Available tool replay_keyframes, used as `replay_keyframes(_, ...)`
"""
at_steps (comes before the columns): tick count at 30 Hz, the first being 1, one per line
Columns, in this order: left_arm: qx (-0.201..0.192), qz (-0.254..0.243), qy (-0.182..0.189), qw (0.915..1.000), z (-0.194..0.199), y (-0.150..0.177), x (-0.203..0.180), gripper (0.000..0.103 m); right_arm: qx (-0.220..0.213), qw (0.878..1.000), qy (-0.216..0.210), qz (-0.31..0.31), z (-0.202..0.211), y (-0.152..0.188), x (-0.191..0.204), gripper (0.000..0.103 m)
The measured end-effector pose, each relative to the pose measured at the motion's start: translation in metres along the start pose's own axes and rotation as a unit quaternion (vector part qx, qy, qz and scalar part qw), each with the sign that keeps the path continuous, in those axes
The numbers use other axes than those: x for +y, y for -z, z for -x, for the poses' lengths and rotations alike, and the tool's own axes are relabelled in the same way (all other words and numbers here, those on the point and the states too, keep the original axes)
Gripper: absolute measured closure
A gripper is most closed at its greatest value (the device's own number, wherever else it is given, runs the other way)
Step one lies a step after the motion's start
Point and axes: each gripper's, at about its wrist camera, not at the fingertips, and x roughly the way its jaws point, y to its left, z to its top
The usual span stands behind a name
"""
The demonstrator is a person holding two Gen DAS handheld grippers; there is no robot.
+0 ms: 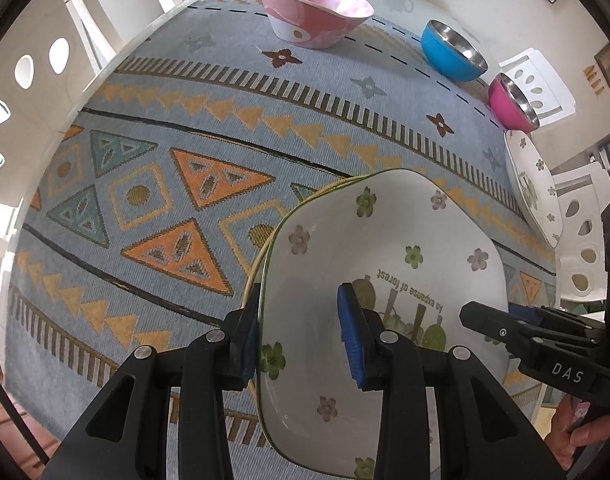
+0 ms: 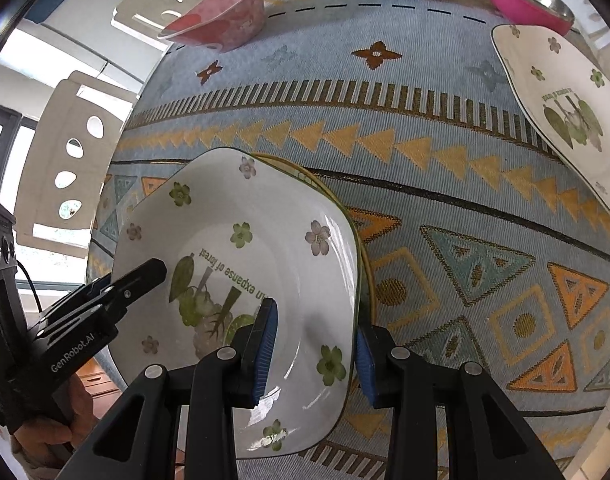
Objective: Organize plates and bowls
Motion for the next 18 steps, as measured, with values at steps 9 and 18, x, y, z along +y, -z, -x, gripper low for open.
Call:
replay_keyframes(9,0.009,-0.018,-0.018,0.9996,0.004,-0.007,0.0,0.07,0.002,1.0,0.007,0.003,0.004,-0.004,0.002,0.067)
replay_keyframes(18,0.027,-0.07,-0.025,0.9968,0.004,-0.013,-0.008,0.07,0.004,1.0,0.027,0.011,0.008,-0.012,0.007,0.067)
